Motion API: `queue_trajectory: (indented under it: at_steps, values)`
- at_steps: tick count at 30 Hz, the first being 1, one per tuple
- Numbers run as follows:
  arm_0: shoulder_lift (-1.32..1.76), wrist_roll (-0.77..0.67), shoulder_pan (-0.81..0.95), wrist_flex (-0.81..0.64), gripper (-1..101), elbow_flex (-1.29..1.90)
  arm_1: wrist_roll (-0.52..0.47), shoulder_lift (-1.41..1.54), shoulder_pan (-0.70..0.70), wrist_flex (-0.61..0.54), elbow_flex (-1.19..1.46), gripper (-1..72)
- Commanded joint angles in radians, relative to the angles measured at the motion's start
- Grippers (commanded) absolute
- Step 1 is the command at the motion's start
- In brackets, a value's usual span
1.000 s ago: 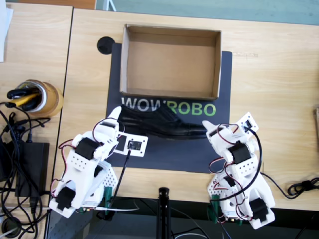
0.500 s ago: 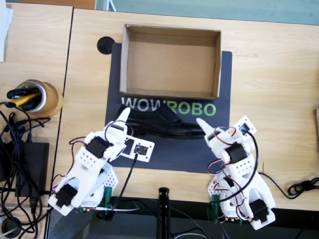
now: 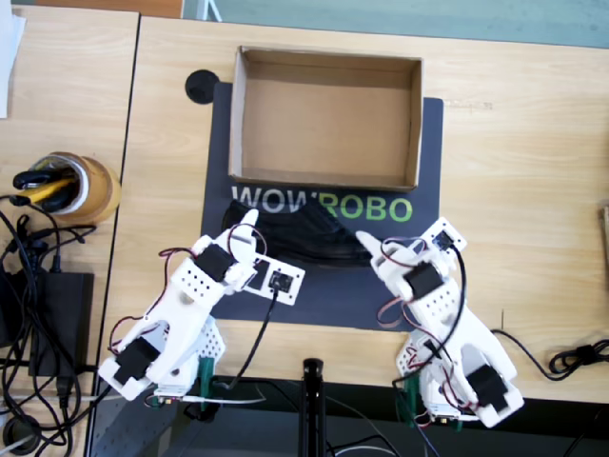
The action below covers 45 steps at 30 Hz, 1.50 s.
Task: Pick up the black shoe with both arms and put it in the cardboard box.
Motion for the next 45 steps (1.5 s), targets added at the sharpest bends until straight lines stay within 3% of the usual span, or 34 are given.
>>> queue_trajectory:
  at_steps: [1, 14, 22, 25, 34, 43, 45]
  values:
    - [0.003, -0.021, 0.018, -0.032, 67, 0.021, 0.012, -0.018, -0.018, -0.02, -0.049, 58.6]
    - [-0.16, -0.055, 0.046, -0.232, 67, 0.066, 0.041, -0.193, -0.032, -0.163, -0.029, 49.9]
    - [-0.221, -0.011, 0.043, -0.416, 58, 0.146, 0.04, -0.207, -0.014, -0.241, 0.026, 43.1]
    - [-0.247, 0.005, 0.04, -0.472, 55, 0.193, 0.043, -0.207, -0.009, -0.265, 0.055, 37.4]
    - [-0.218, 0.055, 0.005, -0.482, 28, 0.207, 0.043, -0.198, -0.008, -0.284, 0.069, 1.5]
    - [-0.141, 0.13, 0.009, -0.4, 0, 0.16, 0.029, -0.137, -0.008, -0.238, 0.026, 0.0]
    - [-0.152, 0.129, 0.006, -0.344, 0, 0.107, 0.023, -0.12, -0.008, -0.216, 0.0, 0.0]
